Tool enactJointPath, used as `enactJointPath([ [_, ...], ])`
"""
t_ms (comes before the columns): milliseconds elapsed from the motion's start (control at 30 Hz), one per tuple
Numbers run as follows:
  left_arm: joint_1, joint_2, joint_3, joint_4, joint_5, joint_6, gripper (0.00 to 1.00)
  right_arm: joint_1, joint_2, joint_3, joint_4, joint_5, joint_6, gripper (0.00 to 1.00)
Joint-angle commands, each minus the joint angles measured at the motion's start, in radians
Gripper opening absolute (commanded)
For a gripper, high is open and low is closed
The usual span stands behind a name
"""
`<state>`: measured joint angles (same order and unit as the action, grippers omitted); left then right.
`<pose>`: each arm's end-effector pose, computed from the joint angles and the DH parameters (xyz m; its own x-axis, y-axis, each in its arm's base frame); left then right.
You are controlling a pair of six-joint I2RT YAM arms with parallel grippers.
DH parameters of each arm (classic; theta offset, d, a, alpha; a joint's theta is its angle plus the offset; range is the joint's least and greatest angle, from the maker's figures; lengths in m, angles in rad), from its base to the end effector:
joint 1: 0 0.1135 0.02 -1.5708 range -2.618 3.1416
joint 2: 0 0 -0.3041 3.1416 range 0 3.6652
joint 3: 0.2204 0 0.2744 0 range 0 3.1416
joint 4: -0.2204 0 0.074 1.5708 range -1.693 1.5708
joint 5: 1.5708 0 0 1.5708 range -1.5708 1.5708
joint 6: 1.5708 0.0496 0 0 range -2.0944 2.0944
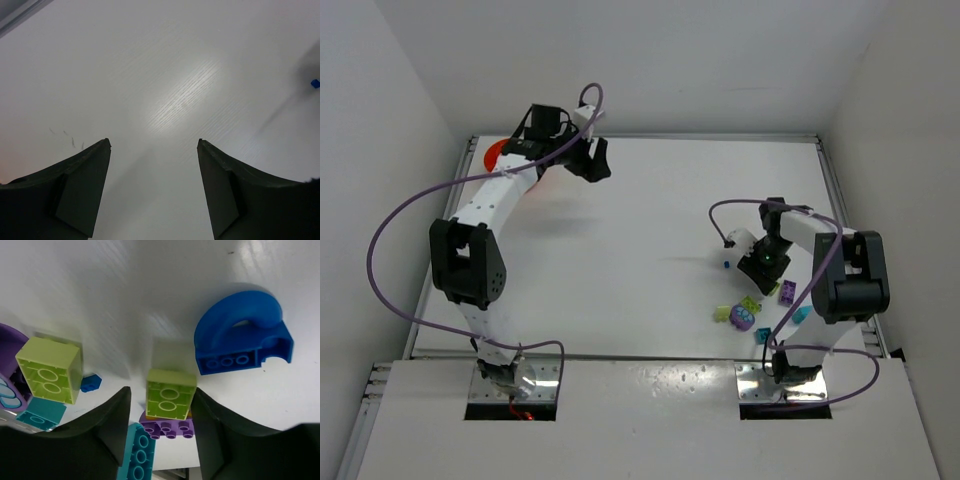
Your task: Sort the legos into containers by color
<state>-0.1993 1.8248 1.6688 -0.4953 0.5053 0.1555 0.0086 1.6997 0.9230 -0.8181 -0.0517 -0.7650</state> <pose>0.4497 -0.1153 0.3543 -0.5018 0.2396 -0.8312 0.6360 0.7535 -0.1667 0.2891 0.0050 0.1467 -0.7161 -0.6978 -0.0185 -0.6976 0.7145 0.0539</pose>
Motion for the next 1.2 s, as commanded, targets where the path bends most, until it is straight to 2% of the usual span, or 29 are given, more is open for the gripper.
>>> enactJointPath([
  [0, 0.015, -0.055, -0.014, 0.073, 0.033, -0.051, 0.76, -0.006, 0.003, -0.004, 0.014, 0.016, -0.028, 0.50],
  [33, 0.015, -0.055, -0.036, 0.073, 0.047, -0.062, 0.76, -0.006, 0.003, -0.004, 0.023, 0.016, -0.028, 0.48],
  [133, 0.037, -0.065, -0.079, 0.119, 0.099, -0.112, 0.76, -0.006, 0.012, -0.004, 0.013, 0.003, -0.028, 0.29],
  [167, 0.037, -0.077, -0.090, 0.129, 0.116, -0.128, 0.76, -0.006, 0.012, 0.029, 0.004, -0.016, -0.028, 0.19],
  [233, 0.061, -0.078, -0.129, 0.162, 0.192, -0.194, 0.76, -0.006, 0.000, 0.078, -0.039, -0.092, 0.004, 0.14],
  [267, 0.061, -0.087, -0.144, 0.176, 0.225, -0.224, 0.76, -0.006, -0.012, 0.144, -0.058, -0.178, 0.015, 0.13],
  [333, 0.087, -0.087, -0.182, 0.217, 0.332, -0.321, 0.76, 0.014, -0.046, 0.259, -0.096, -0.267, 0.068, 0.12],
  [400, 0.087, -0.076, -0.204, 0.239, 0.386, -0.390, 0.73, 0.025, -0.046, 0.348, -0.122, -0.431, 0.104, 0.12],
  [433, 0.087, -0.076, -0.236, 0.286, 0.439, -0.472, 0.73, 0.040, -0.035, 0.429, -0.122, -0.520, 0.146, 0.12],
  [467, 0.077, -0.067, -0.256, 0.319, 0.455, -0.563, 0.73, 0.066, -0.025, 0.466, -0.122, -0.551, 0.170, 0.12],
  [500, 0.077, -0.067, -0.273, 0.348, 0.466, -0.563, 0.73, 0.083, -0.014, 0.503, -0.122, -0.580, 0.196, 0.12],
  [533, 0.063, -0.067, -0.299, 0.400, 0.476, -0.639, 0.73, 0.100, 0.000, 0.564, -0.103, -0.632, 0.257, 0.12],
  [667, 0.014, -0.028, -0.310, 0.484, 0.521, -0.767, 0.73, 0.186, 0.055, 0.658, -0.018, -0.724, 0.403, 0.10],
  [767, -0.002, 0.008, -0.276, 0.509, 0.548, -0.797, 0.73, 0.263, 0.095, 0.709, -0.009, -0.751, 0.403, 0.10],
  [800, -0.011, 0.020, -0.262, 0.509, 0.549, -0.818, 0.77, 0.299, 0.095, 0.721, -0.009, -0.741, 0.394, 0.10],
  [967, -0.020, 0.080, -0.241, 0.619, 0.604, -0.954, 0.80, 0.369, 0.132, 0.763, 0.016, -0.676, 0.365, 0.10],
  [1167, -0.054, 0.113, -0.199, 0.610, 0.624, -0.946, 0.80, 0.424, 0.179, 0.842, 0.049, -0.608, 0.383, 0.10],
])
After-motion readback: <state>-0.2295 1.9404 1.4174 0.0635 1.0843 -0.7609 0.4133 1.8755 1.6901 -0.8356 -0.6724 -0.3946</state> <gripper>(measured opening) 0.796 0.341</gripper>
